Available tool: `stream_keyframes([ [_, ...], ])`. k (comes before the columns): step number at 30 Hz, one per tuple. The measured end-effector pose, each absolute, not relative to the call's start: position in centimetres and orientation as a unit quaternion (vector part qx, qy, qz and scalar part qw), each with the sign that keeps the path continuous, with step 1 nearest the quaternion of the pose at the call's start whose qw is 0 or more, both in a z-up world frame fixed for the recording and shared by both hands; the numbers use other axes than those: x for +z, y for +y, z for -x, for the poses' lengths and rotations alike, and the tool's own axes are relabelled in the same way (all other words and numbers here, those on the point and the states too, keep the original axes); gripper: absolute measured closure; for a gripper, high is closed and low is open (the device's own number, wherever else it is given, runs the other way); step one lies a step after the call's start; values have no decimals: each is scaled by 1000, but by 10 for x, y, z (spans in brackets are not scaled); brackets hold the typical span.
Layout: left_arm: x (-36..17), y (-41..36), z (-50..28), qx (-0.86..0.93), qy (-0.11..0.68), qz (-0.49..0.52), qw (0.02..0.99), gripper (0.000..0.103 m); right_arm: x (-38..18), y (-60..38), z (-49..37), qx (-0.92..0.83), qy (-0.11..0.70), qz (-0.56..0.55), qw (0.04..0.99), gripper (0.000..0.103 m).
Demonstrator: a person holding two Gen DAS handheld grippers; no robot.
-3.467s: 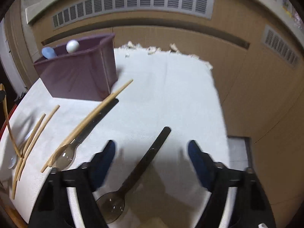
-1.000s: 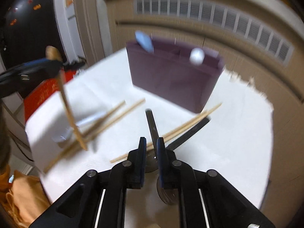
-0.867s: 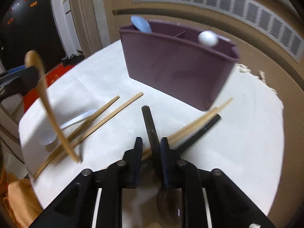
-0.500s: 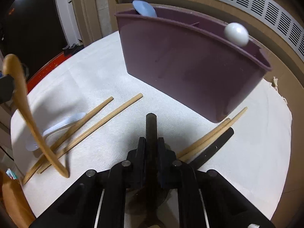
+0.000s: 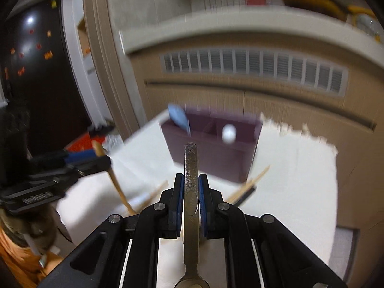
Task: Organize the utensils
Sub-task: 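Lower the wooden spoon into the caddy with left while right drops the black-handled spoon in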
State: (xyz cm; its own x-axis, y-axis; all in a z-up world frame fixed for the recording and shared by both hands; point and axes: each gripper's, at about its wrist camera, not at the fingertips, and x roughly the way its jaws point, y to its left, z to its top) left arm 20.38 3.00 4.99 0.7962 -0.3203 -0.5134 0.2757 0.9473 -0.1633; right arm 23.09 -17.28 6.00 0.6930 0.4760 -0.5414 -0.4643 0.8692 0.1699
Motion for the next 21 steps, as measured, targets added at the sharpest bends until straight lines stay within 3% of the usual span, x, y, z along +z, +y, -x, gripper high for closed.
stream_keyframes([
  [6, 146, 15, -240, -158, 188, 3, 969, 72, 179, -171, -255, 239, 180, 0, 954, 92],
  [9, 179, 10, -263, -144, 147, -7, 979, 72, 207, -173, -276, 223, 146, -7, 964, 92],
  [13, 184, 7, -287, -143, 135, -16, 980, 72, 203, -169, -309, 207, 140, -6, 968, 92],
  [21, 142, 7, -333, -151, 172, -17, 973, 72, 146, -150, -380, 207, 187, 25, 960, 92],
])
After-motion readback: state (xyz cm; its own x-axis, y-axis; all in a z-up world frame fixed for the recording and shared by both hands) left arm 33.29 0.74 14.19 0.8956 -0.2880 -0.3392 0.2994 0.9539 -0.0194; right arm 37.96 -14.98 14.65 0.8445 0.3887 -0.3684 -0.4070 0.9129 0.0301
